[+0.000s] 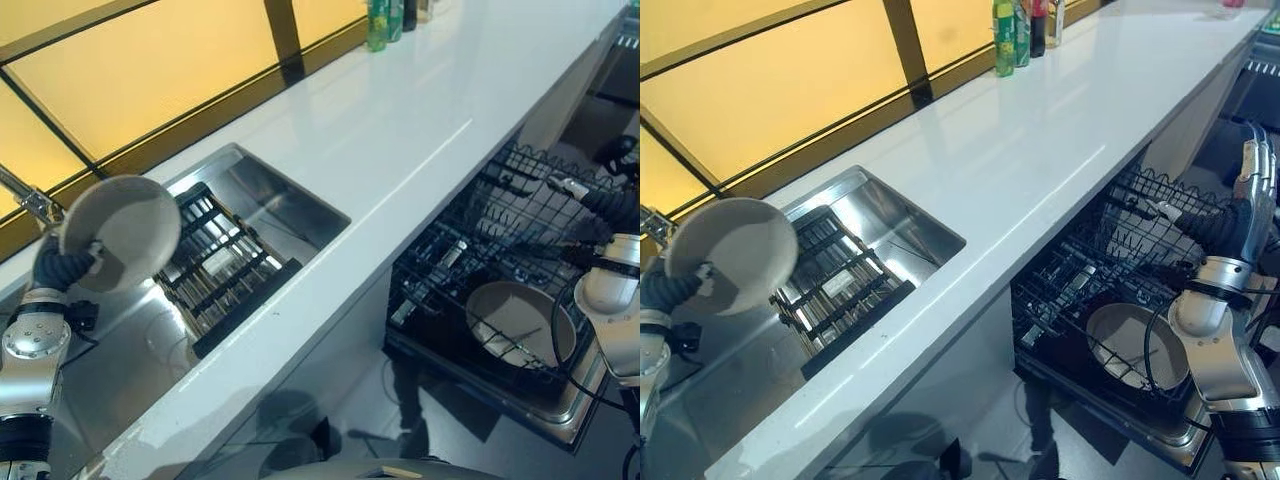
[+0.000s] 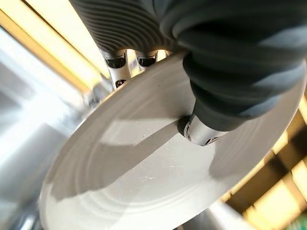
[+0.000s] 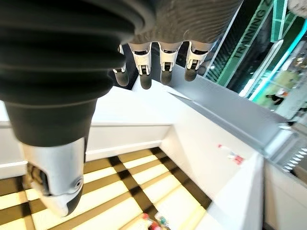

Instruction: Pick up plates and place into dishwasher.

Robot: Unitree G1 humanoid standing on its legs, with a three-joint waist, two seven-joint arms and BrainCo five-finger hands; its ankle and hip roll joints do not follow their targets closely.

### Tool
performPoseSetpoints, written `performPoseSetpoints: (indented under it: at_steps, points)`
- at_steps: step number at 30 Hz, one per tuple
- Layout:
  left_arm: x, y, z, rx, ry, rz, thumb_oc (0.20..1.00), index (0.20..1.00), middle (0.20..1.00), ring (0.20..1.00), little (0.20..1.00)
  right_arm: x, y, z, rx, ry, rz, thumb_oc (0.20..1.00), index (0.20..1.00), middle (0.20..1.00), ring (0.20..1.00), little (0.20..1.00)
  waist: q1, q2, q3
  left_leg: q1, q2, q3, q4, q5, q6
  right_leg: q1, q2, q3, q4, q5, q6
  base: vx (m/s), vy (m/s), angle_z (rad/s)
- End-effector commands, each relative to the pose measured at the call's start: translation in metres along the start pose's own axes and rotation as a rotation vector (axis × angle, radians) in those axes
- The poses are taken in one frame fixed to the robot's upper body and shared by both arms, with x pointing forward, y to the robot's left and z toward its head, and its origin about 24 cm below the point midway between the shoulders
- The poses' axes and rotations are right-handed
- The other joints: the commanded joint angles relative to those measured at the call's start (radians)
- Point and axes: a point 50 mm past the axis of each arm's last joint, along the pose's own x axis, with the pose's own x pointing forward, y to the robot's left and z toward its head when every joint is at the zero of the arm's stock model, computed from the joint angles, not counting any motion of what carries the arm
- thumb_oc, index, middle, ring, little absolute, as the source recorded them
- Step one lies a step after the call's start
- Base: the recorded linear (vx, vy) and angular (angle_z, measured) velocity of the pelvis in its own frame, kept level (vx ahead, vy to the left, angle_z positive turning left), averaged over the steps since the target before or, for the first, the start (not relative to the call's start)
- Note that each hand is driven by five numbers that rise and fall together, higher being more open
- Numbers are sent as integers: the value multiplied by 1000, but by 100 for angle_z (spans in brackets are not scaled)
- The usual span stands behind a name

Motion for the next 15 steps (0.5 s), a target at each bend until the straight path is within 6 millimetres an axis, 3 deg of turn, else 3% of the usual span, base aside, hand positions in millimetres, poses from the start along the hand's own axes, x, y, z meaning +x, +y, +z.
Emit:
performPoseSetpoints:
  at_steps: [1,6,15]
  points:
    - [7,33,46,-9,-246,233,200,200,200,200,200,23,-15,42,121,-210,-149,1000,1000,1000,1000,1000,41,-14,-39,-17,60,-11,89,-96,-50,-87,2,-49,170,-75,-50,-73,-96,5]
    - [0,31,79,-89,-448,322,200,200,200,200,200,32,-16,74,239,-332,-198,1000,1000,1000,1000,1000,69,-38,-62,-18,65,-25,79,-94,-55,-72,13,-66,158,-77,-55,-72,-71,4]
    - [-12,-14,145,-230,-801,212,200,200,200,200,200,33,11,136,615,-478,27,1000,1000,1000,1000,1000,101,-58,-95,-24,69,-52,53,-78,-62,-49,30,-93,164,-97,-66,-62,-33,10]
